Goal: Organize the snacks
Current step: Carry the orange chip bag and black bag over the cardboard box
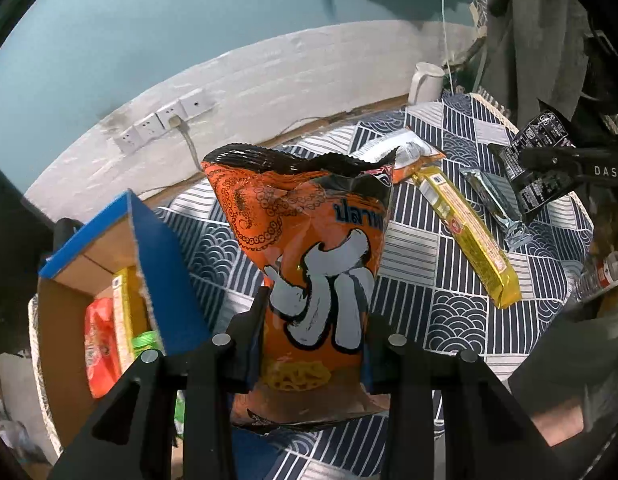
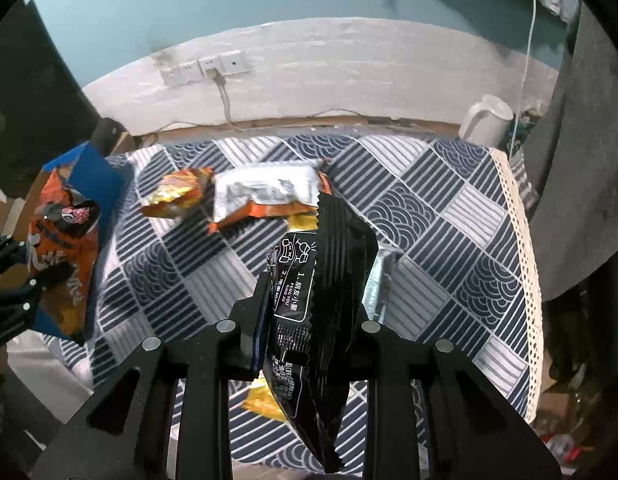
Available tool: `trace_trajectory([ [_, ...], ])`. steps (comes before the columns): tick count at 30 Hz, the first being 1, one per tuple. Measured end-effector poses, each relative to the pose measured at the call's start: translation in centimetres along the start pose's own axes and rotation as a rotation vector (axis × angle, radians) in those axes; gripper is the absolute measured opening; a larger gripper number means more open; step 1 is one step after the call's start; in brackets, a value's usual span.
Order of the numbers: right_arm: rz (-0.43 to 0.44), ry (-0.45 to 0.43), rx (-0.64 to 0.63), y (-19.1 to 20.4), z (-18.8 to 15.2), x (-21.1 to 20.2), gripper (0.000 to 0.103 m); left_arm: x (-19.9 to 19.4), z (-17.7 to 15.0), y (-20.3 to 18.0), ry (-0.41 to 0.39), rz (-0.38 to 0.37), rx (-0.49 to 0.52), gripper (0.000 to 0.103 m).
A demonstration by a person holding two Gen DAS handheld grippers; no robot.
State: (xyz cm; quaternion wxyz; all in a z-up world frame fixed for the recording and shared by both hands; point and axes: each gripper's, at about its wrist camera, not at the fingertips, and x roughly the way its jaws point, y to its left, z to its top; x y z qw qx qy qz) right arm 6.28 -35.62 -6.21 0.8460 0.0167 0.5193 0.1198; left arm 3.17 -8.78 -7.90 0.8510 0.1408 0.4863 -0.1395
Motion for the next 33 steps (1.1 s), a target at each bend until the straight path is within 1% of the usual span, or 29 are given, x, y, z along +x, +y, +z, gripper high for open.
trace_trajectory([
  [7, 0.013, -0.014, -0.040, 2.6, 0.7, -1.1, 0.023, -2.3, -0.5, 1.3, -0.033, 0.009, -0.017, 0.037],
  [11, 0.025, -0.022, -0.066, 4.3, 1.1, -1.7, 0.023, -3.4, -0.9, 2.3, -0.050, 0.030, -0.028, 0.037],
  [19, 0.059, -0.040, -0.125, 8.3, 2.0, -2.5, 0.023, -5.3, -1.6, 5.3, -0.073, 0.058, -0.074, 0.037],
  [22, 0.086, -0.041, -0.148, 10.1, 2.5, -2.5, 0.023, -6.0, -2.0, 6.5, -0.086, 0.070, -0.087, 0.037],
  [33, 0.128, -0.015, -0.237, 16.5, 3.6, -1.0, 0.023, -7.3, -4.6, 10.7, -0.089, 0.116, -0.137, 0.037],
])
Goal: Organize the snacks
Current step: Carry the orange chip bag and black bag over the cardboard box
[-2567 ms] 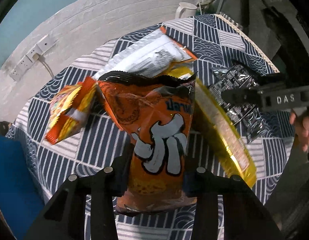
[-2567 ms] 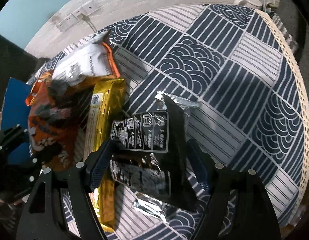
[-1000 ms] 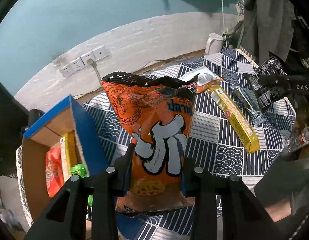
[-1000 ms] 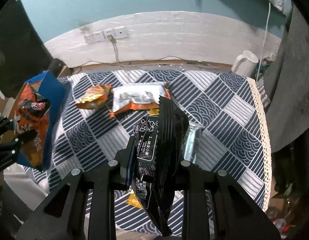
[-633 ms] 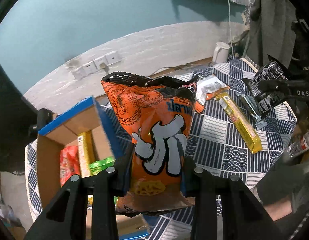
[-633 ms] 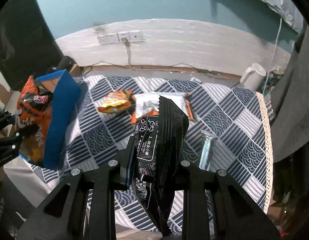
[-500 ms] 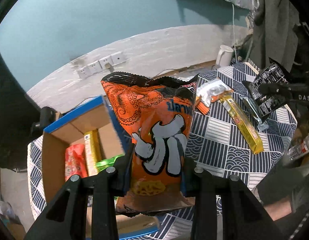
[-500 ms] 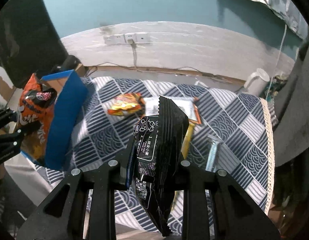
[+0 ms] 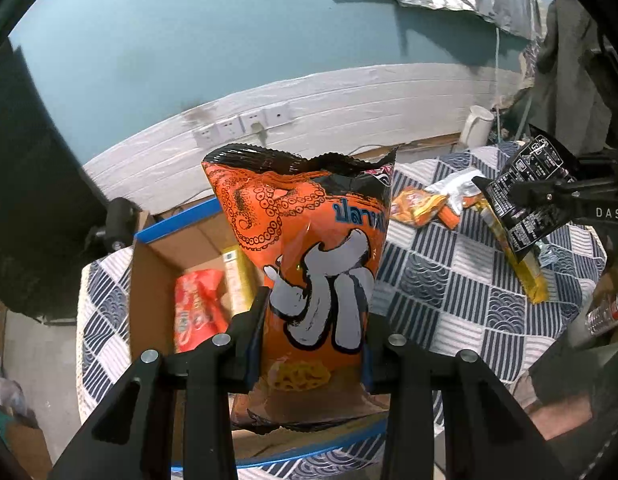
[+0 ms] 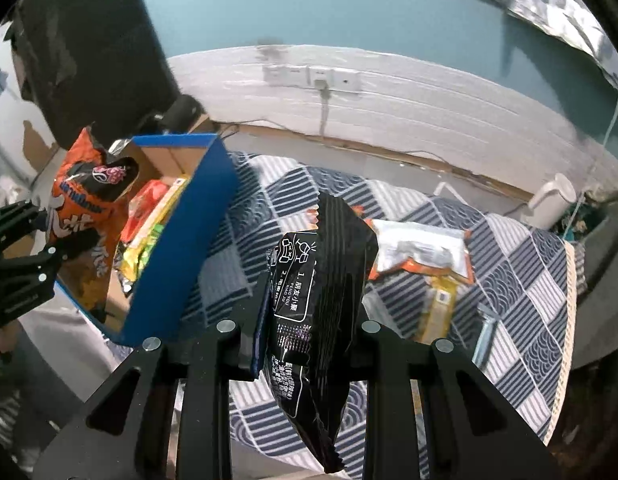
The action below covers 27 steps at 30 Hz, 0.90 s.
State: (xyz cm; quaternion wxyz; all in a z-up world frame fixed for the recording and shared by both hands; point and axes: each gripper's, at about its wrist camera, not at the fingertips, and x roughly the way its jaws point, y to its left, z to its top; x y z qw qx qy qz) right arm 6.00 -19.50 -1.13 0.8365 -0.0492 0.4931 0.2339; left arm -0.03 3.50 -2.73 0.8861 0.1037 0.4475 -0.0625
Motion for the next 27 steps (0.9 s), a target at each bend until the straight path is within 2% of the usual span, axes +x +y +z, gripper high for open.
trace_trajectory([
  [15, 0.101, 0.025, -0.120, 9.8, 4.0, 2.7, 0.024, 0.4, -2.9, 7.7, 0.019, 0.055, -0.119, 0.038],
  [27, 0.144, 0.086, -0.192, 15.4, 4.4, 6.4, 0.024, 1.6, -5.1, 10.8, 0.053, 0.085, -0.173, 0.038],
])
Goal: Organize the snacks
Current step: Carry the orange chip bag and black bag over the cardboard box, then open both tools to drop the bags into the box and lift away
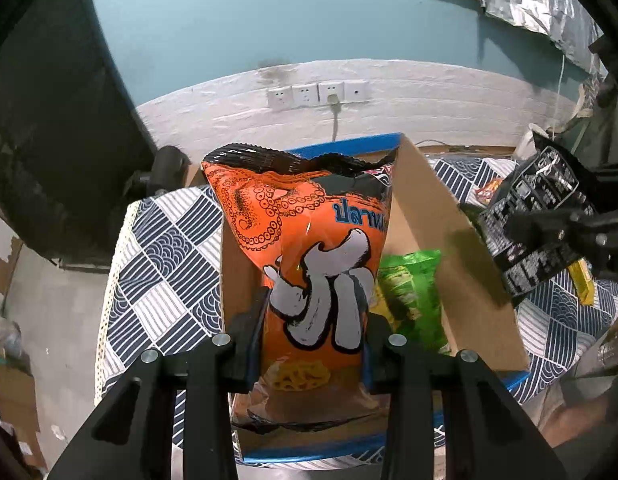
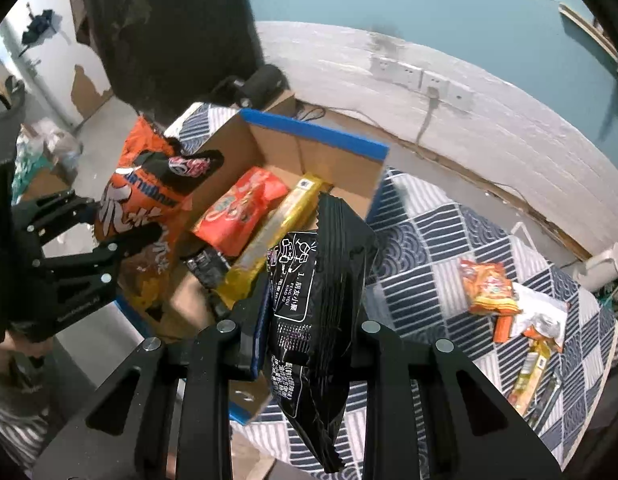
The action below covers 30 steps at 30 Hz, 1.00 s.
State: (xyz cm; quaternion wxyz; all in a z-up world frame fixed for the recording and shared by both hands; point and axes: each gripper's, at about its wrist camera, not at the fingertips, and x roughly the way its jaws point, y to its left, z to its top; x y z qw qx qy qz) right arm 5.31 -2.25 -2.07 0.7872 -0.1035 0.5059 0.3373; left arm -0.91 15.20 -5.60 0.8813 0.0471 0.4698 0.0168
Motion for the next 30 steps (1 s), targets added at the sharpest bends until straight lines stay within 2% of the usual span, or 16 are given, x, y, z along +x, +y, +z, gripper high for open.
trace_trajectory([
  [4, 0.008, 0.021, -0.018, 0.9, 0.0, 1.2, 0.024, 0.5, -0.2, 0.4, 0.009, -0.019, 0.000, 0.038],
  [10, 0.033, 0.057, -0.013, 1.3, 0.2, 2.6, 0.027, 0.9, -0.2, 0.5, 0.022, 0.000, 0.005, 0.038],
  [11, 0.032, 0.056, -0.011, 1.3, 0.2, 2.6, 0.029, 0.8, -0.2, 0.5, 0.013, 0.010, 0.008, 0.040],
  [12, 0.031, 0.050, -0.008, 1.3, 0.3, 2.6, 0.036, 0.7, -0.2, 0.5, 0.012, 0.021, 0.009, 0.042],
  [14, 0.035, 0.040, -0.002, 1.2, 0.5, 2.4, 0.047, 0.6, -0.2, 0.6, 0.002, 0.035, 0.006, 0.060],
  [16, 0.031, 0.029, 0.007, 1.0, 0.5, 2.0, 0.054, 0.3, -0.1, 0.8, -0.015, 0.051, -0.004, 0.068],
  [22, 0.016, 0.006, 0.032, -0.1, 0.3, 0.8, 0.062, 0.1, 0.0, 0.7, -0.024, 0.025, -0.016, 0.074],
  [30, -0.016, -0.004, 0.057, -2.3, -0.9, -0.7, 0.062, -0.7, 0.5, -1.2, -0.050, 0.026, 0.043, 0.074],
])
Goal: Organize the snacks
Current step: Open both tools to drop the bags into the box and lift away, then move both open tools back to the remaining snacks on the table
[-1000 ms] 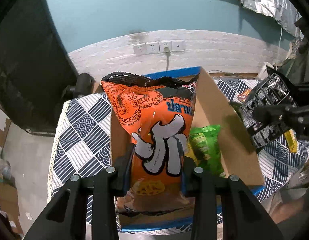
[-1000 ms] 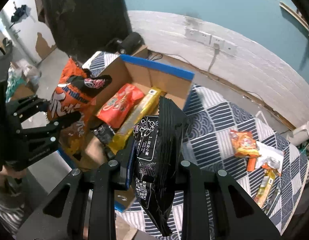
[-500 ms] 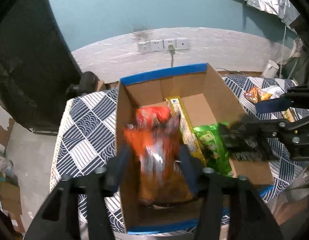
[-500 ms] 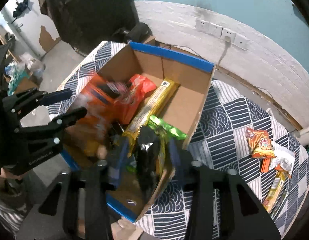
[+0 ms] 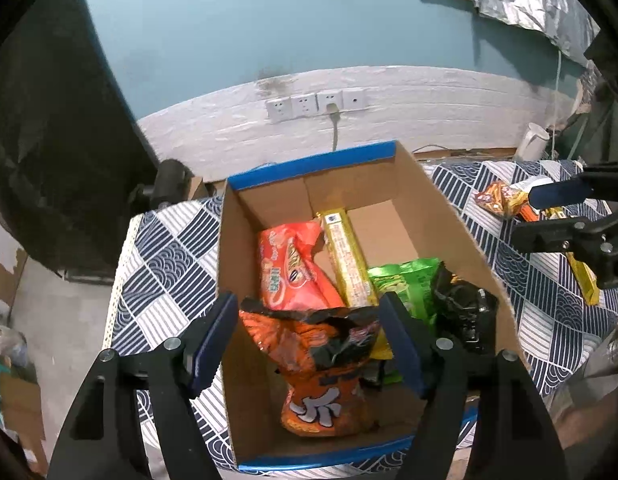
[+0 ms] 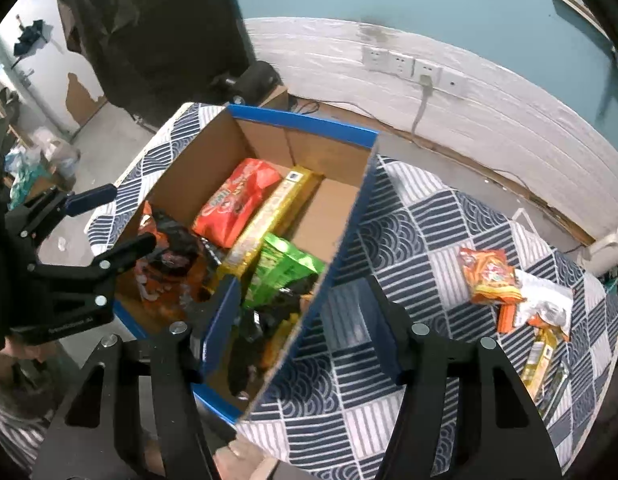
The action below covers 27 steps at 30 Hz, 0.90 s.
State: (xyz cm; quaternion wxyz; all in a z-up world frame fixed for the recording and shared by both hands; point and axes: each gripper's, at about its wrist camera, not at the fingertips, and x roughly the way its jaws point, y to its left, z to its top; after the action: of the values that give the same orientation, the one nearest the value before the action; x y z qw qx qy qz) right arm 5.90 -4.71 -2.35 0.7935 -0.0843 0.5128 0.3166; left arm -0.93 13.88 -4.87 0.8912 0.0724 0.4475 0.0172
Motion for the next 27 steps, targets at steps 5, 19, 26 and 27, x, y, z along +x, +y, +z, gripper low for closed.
trace_trajectory([
  [5, -0.036, -0.013, 0.007, -1.6, -1.0, -1.2, 0.062, -0.5, 0.5, -1.5, -0.013, -0.004, 0.036, 0.074],
  [19, -0.128, -0.051, 0.066, -7.4, -4.9, -4.5, 0.070, -1.3, 1.9, -7.8, -0.024, -0.032, 0.162, 0.078],
  [26, -0.157, -0.068, 0.129, -10.9, -7.1, -5.8, 0.073, -1.5, 2.7, -11.7, -0.021, -0.051, 0.219, 0.080],
  [27, -0.161, -0.069, 0.134, -11.3, -7.4, -6.0, 0.074, -1.4, 2.7, -12.3, -0.022, -0.051, 0.226, 0.081],
])
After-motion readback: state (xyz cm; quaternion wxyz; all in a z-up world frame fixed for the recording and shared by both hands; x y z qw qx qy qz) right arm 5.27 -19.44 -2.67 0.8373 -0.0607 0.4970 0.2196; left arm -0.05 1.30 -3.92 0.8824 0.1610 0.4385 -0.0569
